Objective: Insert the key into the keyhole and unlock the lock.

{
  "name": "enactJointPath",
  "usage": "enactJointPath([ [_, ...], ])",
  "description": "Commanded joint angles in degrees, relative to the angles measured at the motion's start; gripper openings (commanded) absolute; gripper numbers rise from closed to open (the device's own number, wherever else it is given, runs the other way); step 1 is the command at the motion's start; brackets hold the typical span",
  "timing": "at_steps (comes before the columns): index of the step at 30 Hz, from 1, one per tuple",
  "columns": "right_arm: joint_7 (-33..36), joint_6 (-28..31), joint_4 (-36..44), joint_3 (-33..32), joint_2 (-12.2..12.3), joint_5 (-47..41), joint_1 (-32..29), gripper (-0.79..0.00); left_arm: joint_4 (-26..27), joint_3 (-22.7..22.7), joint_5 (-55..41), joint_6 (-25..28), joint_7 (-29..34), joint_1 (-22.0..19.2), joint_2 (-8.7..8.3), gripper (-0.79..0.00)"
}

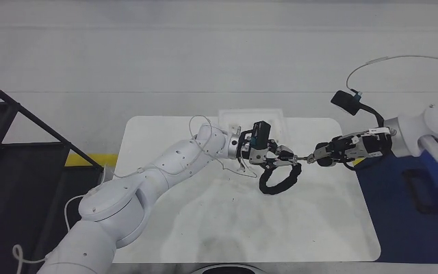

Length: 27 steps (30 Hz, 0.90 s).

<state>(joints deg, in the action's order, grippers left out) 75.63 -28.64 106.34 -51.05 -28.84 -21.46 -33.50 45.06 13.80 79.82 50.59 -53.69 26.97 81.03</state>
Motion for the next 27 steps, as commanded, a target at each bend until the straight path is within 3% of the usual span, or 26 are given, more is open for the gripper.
enactJointPath([
  [1,-0.02,-0.03,0.01,0.03,-0.01,0.0,0.09,-0.785,0.18,-0.05,-0.17,0.23,0.23,0.02,-0.03,-0.785],
  [27,-0.13,-0.13,0.75,0.29,0.32,0.41,-0.11,-0.785,1.07,0.25,-1.03,1.09,1.09,0.64,-0.61,-0.785],
])
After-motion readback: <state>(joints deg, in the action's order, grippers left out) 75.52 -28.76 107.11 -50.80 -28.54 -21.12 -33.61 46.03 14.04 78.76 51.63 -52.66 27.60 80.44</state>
